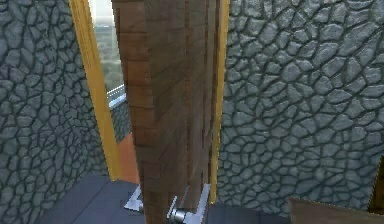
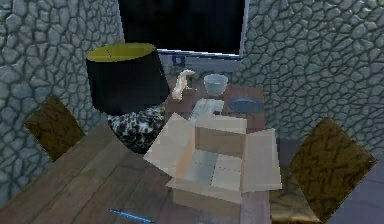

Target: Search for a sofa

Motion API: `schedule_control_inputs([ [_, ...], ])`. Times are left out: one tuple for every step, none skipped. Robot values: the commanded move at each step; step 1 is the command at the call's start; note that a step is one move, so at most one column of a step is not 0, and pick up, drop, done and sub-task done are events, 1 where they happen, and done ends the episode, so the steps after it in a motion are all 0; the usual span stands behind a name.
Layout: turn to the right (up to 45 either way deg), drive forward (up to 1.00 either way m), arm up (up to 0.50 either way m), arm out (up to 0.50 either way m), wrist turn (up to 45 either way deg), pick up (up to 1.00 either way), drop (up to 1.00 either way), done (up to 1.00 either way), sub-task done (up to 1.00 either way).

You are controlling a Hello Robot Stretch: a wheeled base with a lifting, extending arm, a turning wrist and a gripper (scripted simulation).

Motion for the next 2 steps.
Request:
schedule_control_inputs([
  [45.0,0.00,0.00,0.00,0.0,0.00,0.00,0.00,0.00],
  [15.0,0.00,0.00,0.00,0.0,0.00,0.00,0.00,0.00],
])
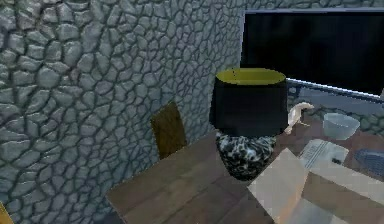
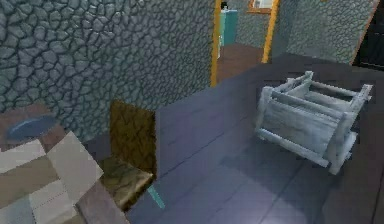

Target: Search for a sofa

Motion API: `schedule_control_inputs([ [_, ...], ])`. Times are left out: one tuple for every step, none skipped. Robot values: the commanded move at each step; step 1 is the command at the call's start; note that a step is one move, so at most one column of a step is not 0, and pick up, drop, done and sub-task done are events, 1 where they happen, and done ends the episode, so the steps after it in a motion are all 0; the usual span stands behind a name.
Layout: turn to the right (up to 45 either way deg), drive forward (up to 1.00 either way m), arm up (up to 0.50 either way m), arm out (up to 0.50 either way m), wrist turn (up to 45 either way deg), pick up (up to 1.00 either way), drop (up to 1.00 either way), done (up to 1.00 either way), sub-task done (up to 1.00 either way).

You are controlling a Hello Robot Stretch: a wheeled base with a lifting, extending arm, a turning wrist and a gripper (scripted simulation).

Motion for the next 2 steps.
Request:
schedule_control_inputs([
  [-45.0,0.00,0.00,0.00,0.0,0.00,0.00,0.00,0.00],
  [-9.0,0.00,0.00,0.00,0.0,0.00,0.00,0.00,0.00],
])
